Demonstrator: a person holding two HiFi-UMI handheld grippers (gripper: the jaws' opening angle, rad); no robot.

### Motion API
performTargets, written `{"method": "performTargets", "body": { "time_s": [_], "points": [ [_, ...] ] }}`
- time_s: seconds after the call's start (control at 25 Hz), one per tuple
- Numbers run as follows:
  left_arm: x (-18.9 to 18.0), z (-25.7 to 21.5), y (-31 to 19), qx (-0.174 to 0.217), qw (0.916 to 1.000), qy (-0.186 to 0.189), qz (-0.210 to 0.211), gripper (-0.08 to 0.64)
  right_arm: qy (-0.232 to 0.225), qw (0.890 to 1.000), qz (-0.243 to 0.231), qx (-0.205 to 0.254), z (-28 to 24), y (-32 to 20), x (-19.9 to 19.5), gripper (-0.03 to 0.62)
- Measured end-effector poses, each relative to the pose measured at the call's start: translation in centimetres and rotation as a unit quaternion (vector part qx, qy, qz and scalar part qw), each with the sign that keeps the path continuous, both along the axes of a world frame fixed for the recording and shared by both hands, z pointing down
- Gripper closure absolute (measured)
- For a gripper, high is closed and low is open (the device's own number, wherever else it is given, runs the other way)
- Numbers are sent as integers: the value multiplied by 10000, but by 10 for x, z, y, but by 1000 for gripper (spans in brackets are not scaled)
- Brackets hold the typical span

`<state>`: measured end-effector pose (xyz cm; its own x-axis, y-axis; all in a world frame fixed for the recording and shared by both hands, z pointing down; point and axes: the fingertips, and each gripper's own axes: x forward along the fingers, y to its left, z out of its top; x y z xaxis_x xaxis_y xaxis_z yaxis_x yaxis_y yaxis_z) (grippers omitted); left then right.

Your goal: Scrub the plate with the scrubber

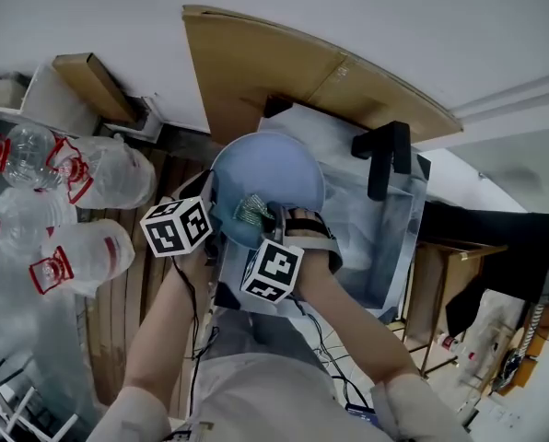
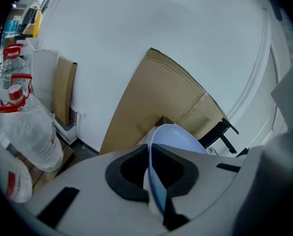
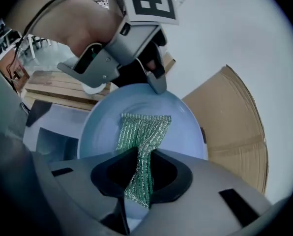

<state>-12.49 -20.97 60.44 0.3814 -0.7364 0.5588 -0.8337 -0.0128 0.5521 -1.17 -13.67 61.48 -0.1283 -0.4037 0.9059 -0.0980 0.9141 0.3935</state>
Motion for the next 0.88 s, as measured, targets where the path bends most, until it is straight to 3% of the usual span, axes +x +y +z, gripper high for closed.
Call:
{"method": "performTargets", "body": {
  "time_s": [0.12, 0.36, 0.52, 0.88],
  "points": [
    [0, 0, 2, -13, 10000, 21, -15, 528, -463, 9989, 13, -105, 2, -2, -27, 491],
    [-5, 1, 7, 0, 9998, 130, -163, 528, -1087, 9928, 489, -99, 1, -49, -50, 492],
    [-7, -1, 9, 37, 9998, 77, -186, 528, -1119, 9910, 560, 479, -3, -96, -52, 497],
    [-8, -1, 4, 64, 9991, -63, -403, 531, -878, 9866, 966, 978, -6, -148, -2, 500]
  ]
}}
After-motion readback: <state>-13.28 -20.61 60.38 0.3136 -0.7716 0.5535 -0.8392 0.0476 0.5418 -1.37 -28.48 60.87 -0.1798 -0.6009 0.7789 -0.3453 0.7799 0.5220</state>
